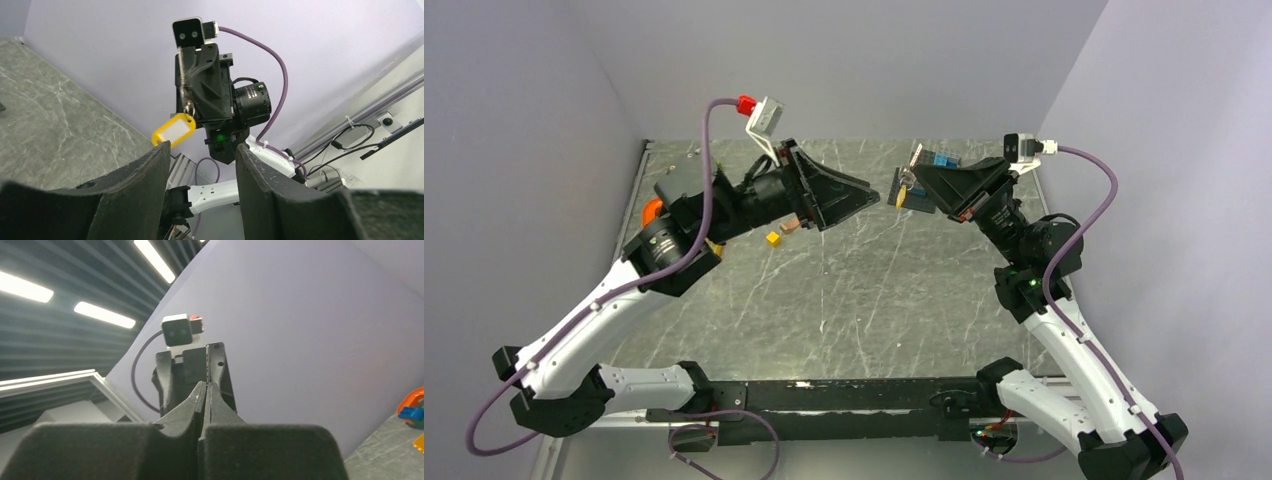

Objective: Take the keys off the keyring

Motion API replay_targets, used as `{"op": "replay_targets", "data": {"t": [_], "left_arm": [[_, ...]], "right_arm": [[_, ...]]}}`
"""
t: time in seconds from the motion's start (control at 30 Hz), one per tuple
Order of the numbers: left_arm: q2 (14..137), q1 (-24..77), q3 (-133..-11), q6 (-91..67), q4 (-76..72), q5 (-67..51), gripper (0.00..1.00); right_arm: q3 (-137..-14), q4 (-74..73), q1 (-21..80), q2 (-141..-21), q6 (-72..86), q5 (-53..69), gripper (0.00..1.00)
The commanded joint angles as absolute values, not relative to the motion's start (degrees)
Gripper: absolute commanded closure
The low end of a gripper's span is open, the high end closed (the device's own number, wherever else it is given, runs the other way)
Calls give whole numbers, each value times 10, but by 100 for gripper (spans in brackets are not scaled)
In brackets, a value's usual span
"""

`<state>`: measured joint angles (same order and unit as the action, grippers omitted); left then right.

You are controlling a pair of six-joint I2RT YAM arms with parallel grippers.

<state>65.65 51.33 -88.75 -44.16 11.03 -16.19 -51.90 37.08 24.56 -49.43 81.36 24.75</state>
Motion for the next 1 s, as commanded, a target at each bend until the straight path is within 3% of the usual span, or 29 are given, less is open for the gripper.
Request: {"op": "replay_targets", "data": {"t": [0.0,0.97], "left_arm": [[681,526,-918,-423,62,-147,46],[742,526,-927,-442,5,-137,58]], "right_arm": [[-541,345,245,-484,786,207,100],[-544,357,245,-488,801,211,100]]}}
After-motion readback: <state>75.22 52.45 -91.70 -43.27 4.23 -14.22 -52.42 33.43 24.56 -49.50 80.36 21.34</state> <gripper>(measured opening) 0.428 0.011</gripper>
